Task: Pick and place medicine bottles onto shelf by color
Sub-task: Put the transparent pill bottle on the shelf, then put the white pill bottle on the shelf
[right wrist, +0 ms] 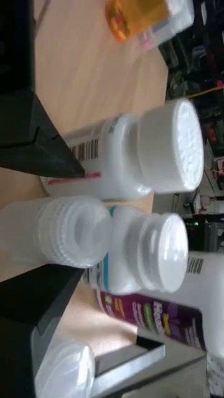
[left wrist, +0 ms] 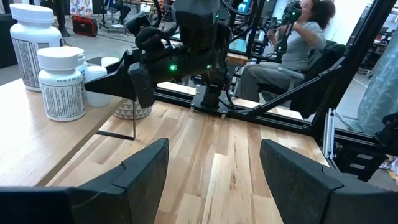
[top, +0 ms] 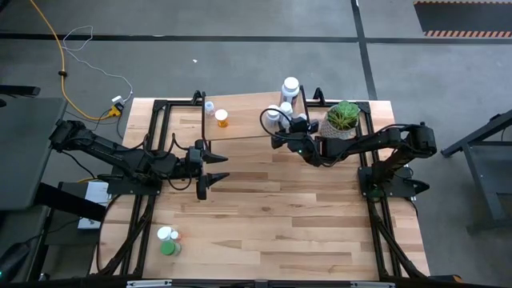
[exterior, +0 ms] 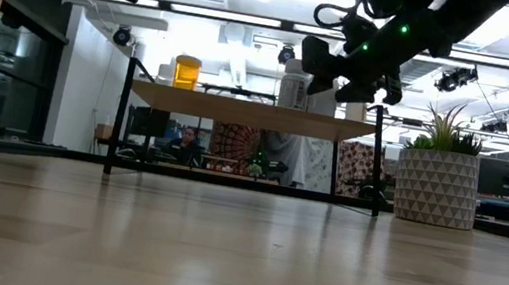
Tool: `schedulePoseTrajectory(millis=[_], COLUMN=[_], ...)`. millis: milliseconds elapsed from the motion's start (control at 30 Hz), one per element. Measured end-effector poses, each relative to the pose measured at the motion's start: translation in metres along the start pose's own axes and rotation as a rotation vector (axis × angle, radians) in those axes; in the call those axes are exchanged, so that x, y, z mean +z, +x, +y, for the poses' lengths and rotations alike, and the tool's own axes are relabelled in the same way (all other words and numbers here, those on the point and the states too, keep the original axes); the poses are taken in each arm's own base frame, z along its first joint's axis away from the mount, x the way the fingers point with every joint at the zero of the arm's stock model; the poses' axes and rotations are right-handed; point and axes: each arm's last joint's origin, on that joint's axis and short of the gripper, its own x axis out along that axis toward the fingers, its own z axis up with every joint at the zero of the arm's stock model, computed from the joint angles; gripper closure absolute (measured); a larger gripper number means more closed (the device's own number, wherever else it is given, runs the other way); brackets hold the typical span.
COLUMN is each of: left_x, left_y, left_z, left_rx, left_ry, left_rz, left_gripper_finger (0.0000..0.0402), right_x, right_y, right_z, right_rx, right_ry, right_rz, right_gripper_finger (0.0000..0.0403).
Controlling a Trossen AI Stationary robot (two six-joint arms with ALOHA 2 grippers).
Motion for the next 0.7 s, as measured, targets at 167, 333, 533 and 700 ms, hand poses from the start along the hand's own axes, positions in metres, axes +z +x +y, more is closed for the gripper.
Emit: schedulePoseTrajectory(millis=[167, 333, 533, 700], left_x=[0.0, 0.0, 0.0, 0.0], left_y=[0.0, 0.0, 0.0, 0.0], left_z=[0.0, 0.0, 0.0, 0.0], left_rx=[0.0, 0.0, 0.0, 0.001], left_ry=[0.004, 0.004, 0.003, 0.003], left_rz=[0.0, 0.0, 0.0, 0.002], left_gripper_finger=[0.0158, 0.0158, 0.0158, 0.0158], right_x=[0.009, 0.016, 0.021, 0.029], right_y=[-0.005, -0.012, -0.018, -0.028], right_z=[0.009, 0.017, 0.02, 0.02], right_rx=[0.032, 0.045, 0.038, 0.04], right_ry=[-0.04, -0.085, -0.127, -0.163], right_rz=[-0.016, -0.039, -0.046, -0.063], right_gripper_finger=[0.0187, 0.0187, 0.0187, 0.0187])
